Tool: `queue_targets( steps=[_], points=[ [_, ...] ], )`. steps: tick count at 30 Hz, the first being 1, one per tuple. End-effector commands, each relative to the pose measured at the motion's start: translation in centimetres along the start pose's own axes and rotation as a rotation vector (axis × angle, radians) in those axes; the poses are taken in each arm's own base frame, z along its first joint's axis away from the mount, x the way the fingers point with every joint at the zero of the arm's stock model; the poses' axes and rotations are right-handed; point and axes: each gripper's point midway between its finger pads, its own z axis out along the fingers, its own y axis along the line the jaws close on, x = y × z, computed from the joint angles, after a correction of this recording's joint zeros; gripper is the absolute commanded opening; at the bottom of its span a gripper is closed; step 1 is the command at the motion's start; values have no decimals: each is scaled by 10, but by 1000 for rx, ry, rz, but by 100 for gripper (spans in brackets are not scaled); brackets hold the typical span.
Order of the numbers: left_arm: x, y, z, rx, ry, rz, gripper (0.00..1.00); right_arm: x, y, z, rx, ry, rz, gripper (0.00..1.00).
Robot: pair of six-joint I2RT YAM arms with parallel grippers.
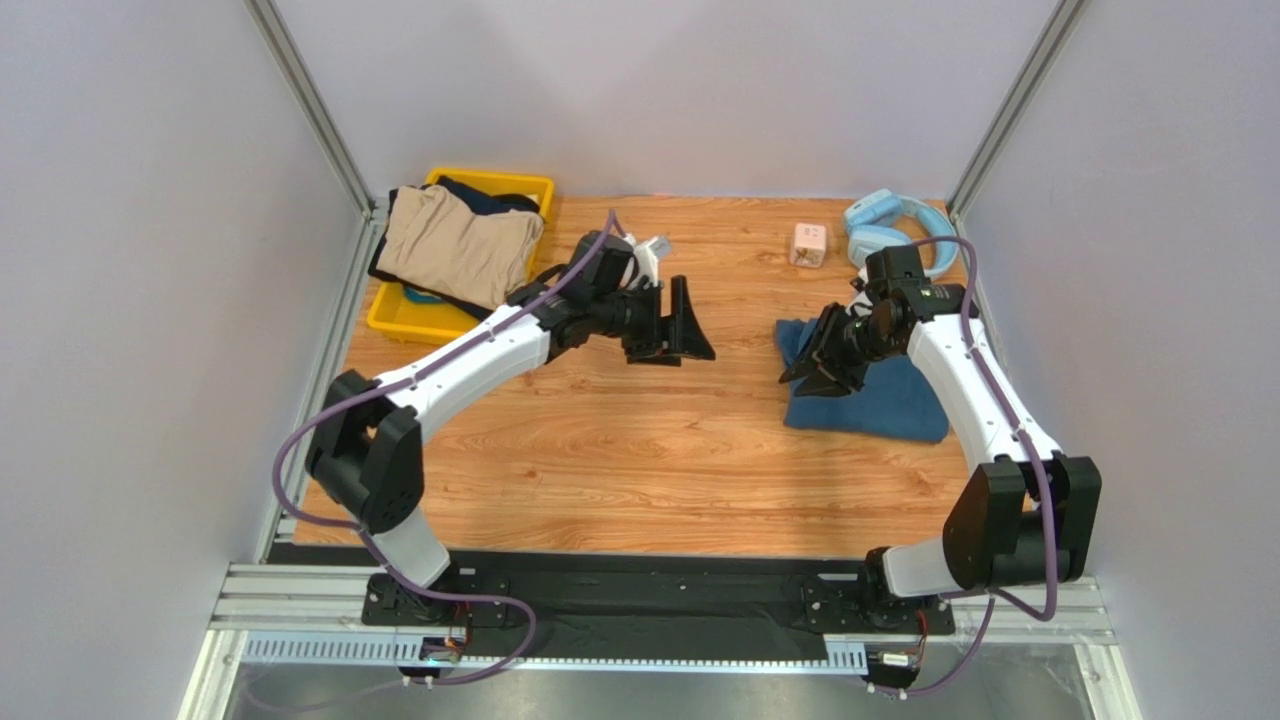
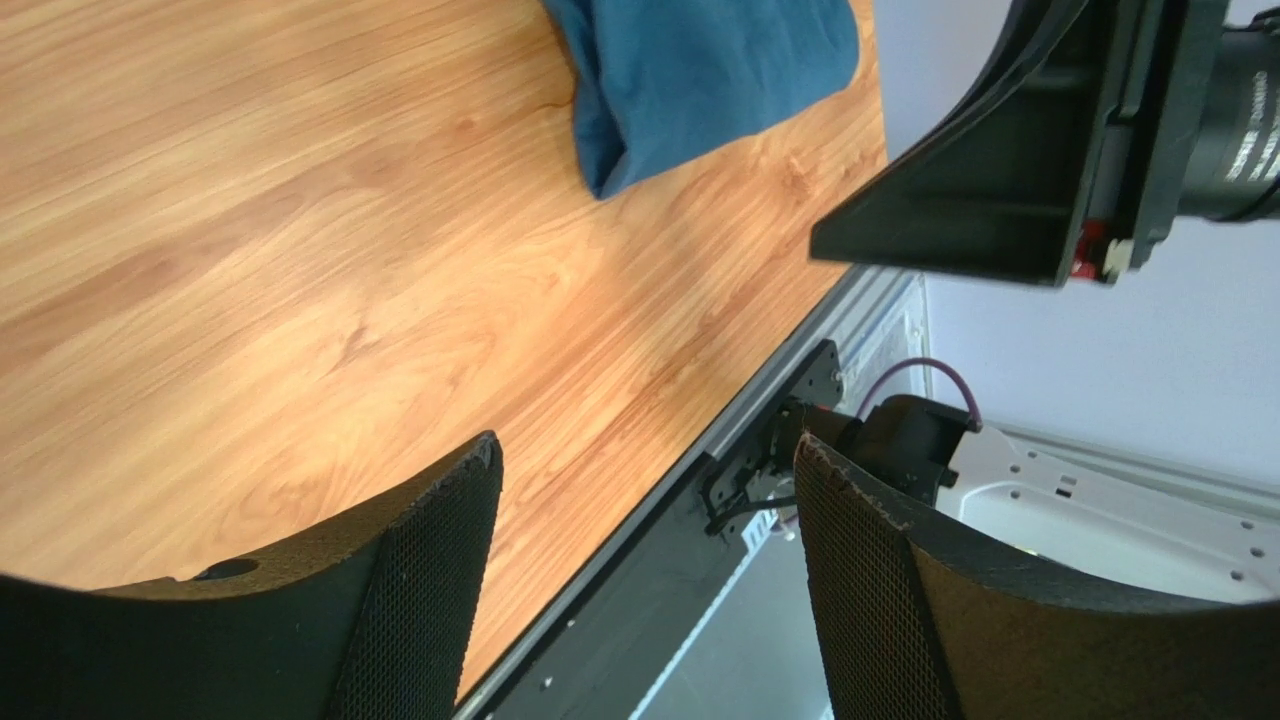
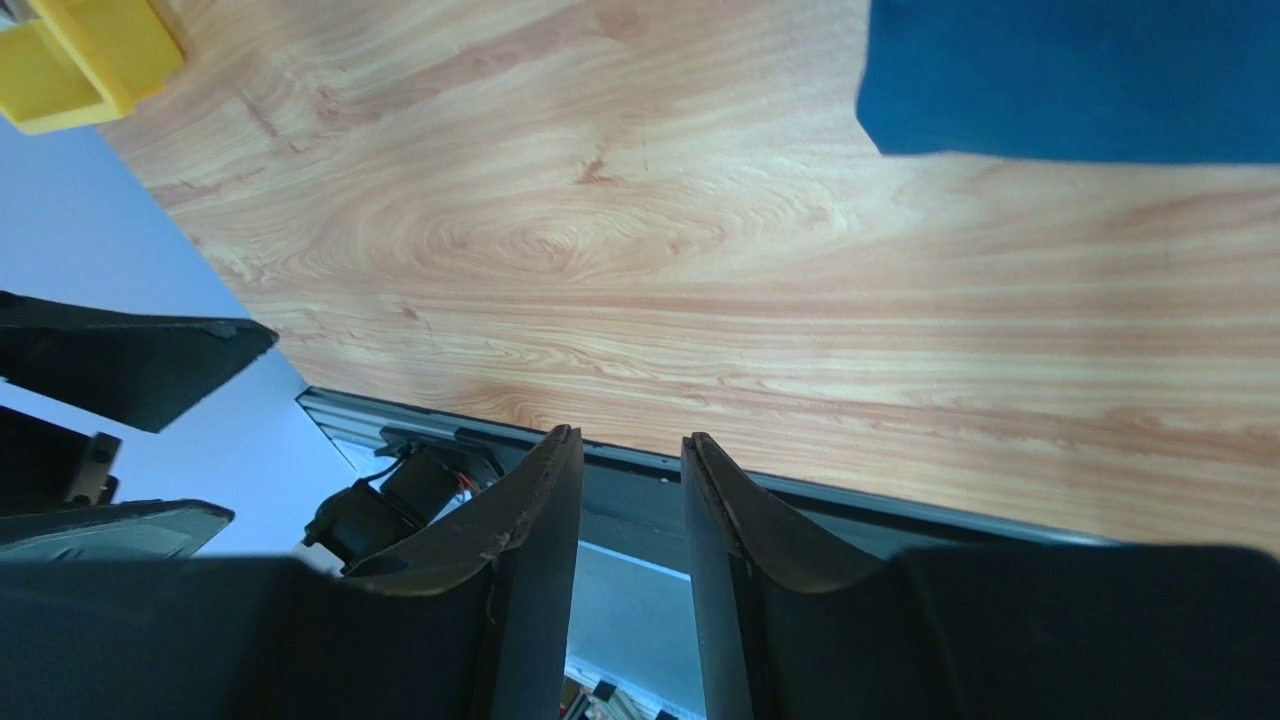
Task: Fold and stack the t-shirts
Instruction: Neatly place the folded tshirt to the corner
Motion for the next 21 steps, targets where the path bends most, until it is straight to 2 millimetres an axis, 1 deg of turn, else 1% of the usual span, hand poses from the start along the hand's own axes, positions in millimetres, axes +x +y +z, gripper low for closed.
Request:
queue_targets(
  steps=[1, 2, 3, 6, 9, 11, 13, 14, 15, 16, 18, 19, 21],
  points=[
    [-6, 39, -37, -90, -64, -36, 77, -19, 34, -3, -86, -39, -93, 36],
    [-3, 44, -47, -98, -77, -41, 77, -16, 38, -1, -89, -29, -107, 36],
    [-7, 54, -56, -118, -99, -58, 77, -17, 40, 2, -89, -25, -114, 36],
    [-4, 71, -78, -159, -134, -76, 77, -13, 49, 12, -92, 0, -132, 36],
    [2, 78, -92, -184, -147, -69, 77, -8, 62, 21, -91, 23, -164, 36],
    [7, 81, -98, -194, -154, -70, 77, -4, 70, 27, -91, 37, -187, 36],
    [8, 81, -100, -192, -162, -80, 77, -7, 79, 34, -92, 46, -197, 36],
    [9, 81, -101, -189, -162, -85, 77, -4, 84, 37, -96, 56, -212, 36],
    [8, 81, -103, -185, -165, -93, 77, -7, 91, 41, -99, 58, -222, 36],
    [7, 81, -104, -183, -166, -96, 77, -3, 97, 46, -101, 72, -236, 36],
    [6, 82, -107, -181, -174, -112, 76, -4, 111, 52, -113, 86, -259, 36],
    [5, 80, -109, -178, -181, -114, 76, 2, 118, 56, -119, 102, -283, 36],
    [4, 79, -114, -178, -200, -141, 76, 8, 126, 60, -122, 113, -308, 36]
  ],
)
